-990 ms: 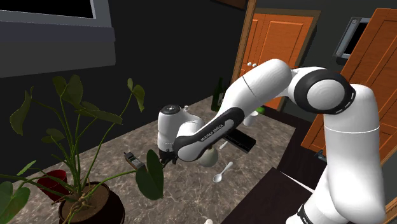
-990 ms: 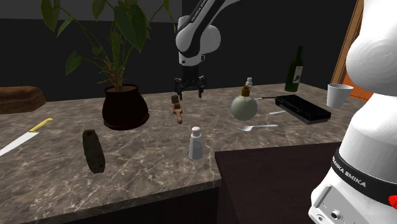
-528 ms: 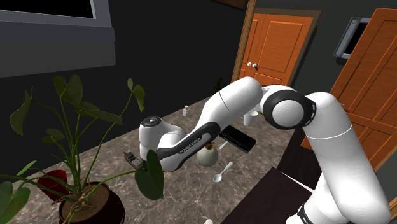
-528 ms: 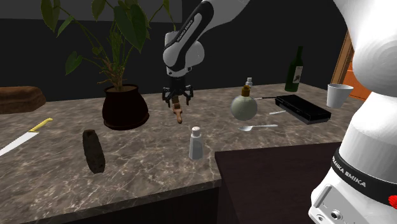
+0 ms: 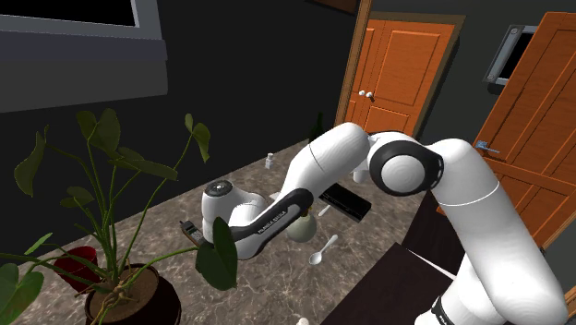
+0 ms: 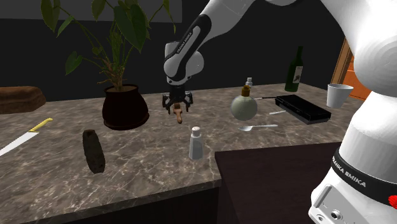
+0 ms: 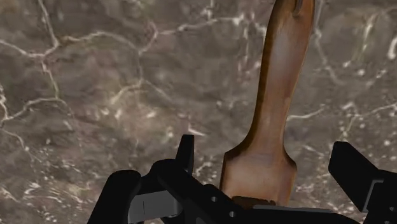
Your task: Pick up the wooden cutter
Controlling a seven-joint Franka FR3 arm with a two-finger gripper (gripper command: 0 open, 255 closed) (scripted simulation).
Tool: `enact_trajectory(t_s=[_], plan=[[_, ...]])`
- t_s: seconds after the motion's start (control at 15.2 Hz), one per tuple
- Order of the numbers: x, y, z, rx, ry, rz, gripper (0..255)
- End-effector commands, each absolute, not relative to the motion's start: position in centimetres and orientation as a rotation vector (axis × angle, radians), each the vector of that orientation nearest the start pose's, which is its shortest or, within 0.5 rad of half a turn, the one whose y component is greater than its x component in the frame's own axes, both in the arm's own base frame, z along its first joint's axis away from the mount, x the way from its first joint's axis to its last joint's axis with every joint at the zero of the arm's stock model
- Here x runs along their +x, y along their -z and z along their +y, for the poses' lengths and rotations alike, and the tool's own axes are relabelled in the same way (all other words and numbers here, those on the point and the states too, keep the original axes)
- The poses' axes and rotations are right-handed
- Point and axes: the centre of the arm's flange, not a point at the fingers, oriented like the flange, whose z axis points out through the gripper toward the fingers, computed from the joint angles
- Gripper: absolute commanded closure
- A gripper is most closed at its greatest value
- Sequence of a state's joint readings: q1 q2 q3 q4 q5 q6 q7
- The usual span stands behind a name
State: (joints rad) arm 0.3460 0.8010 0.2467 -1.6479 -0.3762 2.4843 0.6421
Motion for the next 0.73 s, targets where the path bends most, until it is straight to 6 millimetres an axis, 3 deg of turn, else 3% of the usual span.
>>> enact_trajectory(t_s=[0.0,0.66], plan=[[58.07,-15.83,36.91,-3.138,0.153,-0.257,255],[58.04,-16.41,36.97,-3.138,0.154,-0.257,255]])
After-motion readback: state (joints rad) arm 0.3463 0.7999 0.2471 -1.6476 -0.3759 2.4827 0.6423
